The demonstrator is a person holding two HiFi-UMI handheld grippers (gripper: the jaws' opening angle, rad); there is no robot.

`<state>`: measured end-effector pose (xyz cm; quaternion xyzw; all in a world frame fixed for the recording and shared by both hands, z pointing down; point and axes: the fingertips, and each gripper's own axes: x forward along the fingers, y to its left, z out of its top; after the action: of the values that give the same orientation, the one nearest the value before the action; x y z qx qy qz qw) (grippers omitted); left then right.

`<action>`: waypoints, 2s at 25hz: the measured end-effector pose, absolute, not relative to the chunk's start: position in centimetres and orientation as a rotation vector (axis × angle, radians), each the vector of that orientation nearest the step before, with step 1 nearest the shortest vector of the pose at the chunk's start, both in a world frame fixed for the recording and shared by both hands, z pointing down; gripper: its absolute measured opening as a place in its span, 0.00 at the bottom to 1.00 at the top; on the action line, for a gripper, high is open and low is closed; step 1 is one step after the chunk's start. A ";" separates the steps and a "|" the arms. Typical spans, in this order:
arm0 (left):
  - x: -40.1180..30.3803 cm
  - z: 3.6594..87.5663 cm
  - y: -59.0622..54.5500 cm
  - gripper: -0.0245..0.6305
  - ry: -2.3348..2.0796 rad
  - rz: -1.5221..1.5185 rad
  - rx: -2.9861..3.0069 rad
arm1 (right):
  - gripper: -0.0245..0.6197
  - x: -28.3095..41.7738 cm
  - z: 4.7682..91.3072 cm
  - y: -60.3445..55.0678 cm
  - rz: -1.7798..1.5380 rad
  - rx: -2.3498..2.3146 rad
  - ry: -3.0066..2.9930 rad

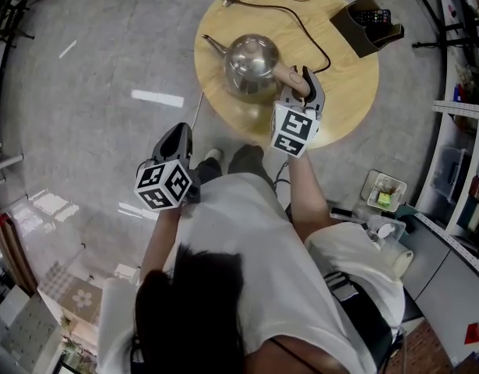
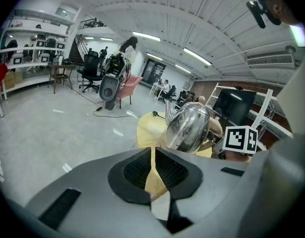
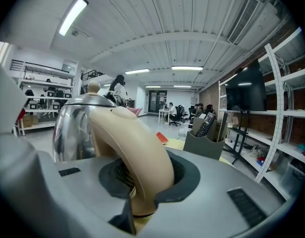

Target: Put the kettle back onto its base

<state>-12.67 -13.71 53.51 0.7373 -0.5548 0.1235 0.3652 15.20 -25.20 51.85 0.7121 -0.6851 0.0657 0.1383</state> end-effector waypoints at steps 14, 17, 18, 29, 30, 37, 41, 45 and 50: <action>-12.6 53.3 -13.8 0.11 -1.428 0.329 1.911 | 0.17 15.4 52.7 -24.4 0.229 2.063 -1.989; -12.7 53.2 -13.7 0.11 -1.431 0.327 1.911 | 0.17 15.5 53.2 -24.1 0.250 2.074 -1.983; -12.8 53.2 -13.7 0.11 -1.432 0.326 1.911 | 0.17 15.5 53.4 -23.9 0.251 2.075 -1.979; -12.4 53.1 -13.2 0.11 -1.411 0.335 1.933 | 0.16 15.1 54.0 -22.8 0.247 2.091 -1.962; -12.4 53.1 -13.2 0.11 -1.409 0.333 1.932 | 0.16 15.1 54.1 -22.7 0.246 2.097 -1.957; -12.2 53.1 -13.0 0.11 -1.386 0.320 1.947 | 0.24 15.3 54.1 -22.4 0.257 2.126 -1.883; -12.1 53.0 -12.9 0.11 -1.370 0.324 1.976 | 0.35 16.2 54.1 -22.0 0.259 2.177 -1.796; -12.7 52.8 -12.9 0.11 -1.357 0.317 1.988 | 0.40 16.3 54.0 -21.2 0.265 2.244 -1.699; -12.4 52.7 -13.0 0.11 -1.305 0.321 2.028 | 0.40 15.4 54.2 -19.4 0.303 2.302 -1.635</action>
<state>-12.38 -13.04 52.68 0.7819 -0.5029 0.1237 0.3470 15.39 -19.36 54.16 0.8014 -0.5692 0.1054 0.1505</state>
